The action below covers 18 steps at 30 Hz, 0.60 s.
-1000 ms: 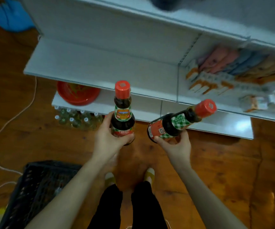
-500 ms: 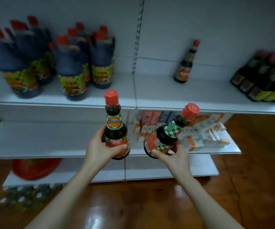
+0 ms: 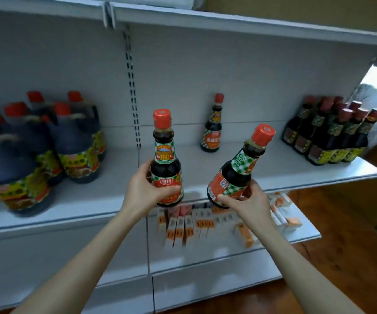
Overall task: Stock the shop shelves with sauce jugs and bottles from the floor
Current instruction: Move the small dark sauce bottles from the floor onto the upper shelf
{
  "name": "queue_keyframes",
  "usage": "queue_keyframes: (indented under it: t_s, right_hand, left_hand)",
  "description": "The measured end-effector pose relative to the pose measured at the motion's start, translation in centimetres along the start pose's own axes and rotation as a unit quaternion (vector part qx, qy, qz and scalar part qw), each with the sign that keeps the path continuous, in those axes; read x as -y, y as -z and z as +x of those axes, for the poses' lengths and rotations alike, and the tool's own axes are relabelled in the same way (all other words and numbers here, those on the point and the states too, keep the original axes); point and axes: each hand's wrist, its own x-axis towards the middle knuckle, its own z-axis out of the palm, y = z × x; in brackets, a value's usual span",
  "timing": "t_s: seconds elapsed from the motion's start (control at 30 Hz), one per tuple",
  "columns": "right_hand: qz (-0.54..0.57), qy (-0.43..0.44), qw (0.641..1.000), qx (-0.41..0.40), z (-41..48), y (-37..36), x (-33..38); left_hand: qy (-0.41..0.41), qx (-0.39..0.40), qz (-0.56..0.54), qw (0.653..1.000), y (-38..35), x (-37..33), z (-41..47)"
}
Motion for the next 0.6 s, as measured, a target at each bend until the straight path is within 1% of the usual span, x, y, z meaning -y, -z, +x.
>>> queue_keyframes:
  t_s: [0.1, 0.2, 0.3, 0.4, 0.5, 0.6]
  right_hand:
    - [-0.021, -0.002, 1.0, -0.015, 4.3, 0.0, 0.0]
    - [-0.023, -0.005, 1.0, -0.012, 7.8, 0.1, -0.6]
    - [-0.042, -0.01, 0.999, -0.016, 10.9, 0.0, -1.6]
    - [-0.053, -0.011, 0.998, -0.014, 13.9, -0.2, -2.9]
    - [-0.023, -0.022, 0.999, 0.004, 16.5, -0.2, -4.2]
    - [-0.001, -0.041, 0.998, 0.037, 18.8, -0.3, -4.9]
  left_hand:
    - [0.001, 0.009, -0.006, 1.0, -1.5, 0.6, 4.5]
    - [0.004, 0.017, 0.01, 1.0, -2.9, 1.2, 8.2]
    - [0.02, 0.025, 0.008, 0.999, -4.5, 2.1, 11.1]
    - [0.013, 0.026, 0.021, 0.999, -6.1, 2.8, 13.3]
    - [0.006, 0.013, 0.018, 1.0, -7.6, 3.3, 14.9]
    - [0.023, -0.008, 0.011, 1.0, -9.1, 3.8, 15.8]
